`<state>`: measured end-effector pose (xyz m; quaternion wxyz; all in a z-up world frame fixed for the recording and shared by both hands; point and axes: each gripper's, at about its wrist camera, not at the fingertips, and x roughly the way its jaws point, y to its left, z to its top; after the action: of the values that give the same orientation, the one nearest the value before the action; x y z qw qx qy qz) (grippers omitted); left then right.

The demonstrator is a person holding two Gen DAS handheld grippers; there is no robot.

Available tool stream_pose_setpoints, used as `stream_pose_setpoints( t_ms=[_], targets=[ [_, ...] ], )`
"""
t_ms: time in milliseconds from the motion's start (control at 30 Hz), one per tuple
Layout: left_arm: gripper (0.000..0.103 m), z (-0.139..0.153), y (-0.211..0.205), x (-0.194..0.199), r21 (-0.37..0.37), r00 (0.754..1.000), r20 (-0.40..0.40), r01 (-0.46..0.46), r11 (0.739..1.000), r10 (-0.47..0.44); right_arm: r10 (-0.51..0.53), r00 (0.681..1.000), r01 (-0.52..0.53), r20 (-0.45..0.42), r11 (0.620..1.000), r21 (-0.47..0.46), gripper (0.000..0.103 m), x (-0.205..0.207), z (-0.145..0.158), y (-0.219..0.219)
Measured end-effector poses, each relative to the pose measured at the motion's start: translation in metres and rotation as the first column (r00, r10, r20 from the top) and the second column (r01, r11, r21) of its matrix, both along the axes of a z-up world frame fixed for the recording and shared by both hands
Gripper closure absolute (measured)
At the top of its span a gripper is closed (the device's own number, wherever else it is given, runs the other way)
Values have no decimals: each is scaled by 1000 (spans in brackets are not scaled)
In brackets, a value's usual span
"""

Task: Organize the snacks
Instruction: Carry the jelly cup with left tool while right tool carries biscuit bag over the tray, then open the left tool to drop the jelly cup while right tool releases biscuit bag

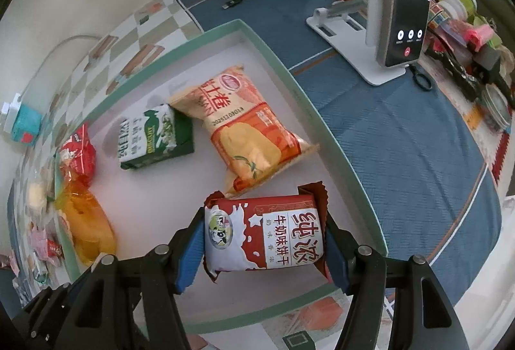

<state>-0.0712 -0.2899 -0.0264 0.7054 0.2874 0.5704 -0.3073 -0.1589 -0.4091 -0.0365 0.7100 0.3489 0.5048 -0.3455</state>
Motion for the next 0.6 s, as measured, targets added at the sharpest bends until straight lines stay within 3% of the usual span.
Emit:
stream_pose_setpoints(
  t_ms=[167,600],
  targets=[
    [62,-2,-2,1,2,1000,15,15,1000,-15,-5,1000,6,-9,1000,13,33,0,-2,0],
    [33,17,3,-4,-18,1000,7,9,1000,-8,0,1000,0,4,1000,4,31,0,10,0]
  ],
)
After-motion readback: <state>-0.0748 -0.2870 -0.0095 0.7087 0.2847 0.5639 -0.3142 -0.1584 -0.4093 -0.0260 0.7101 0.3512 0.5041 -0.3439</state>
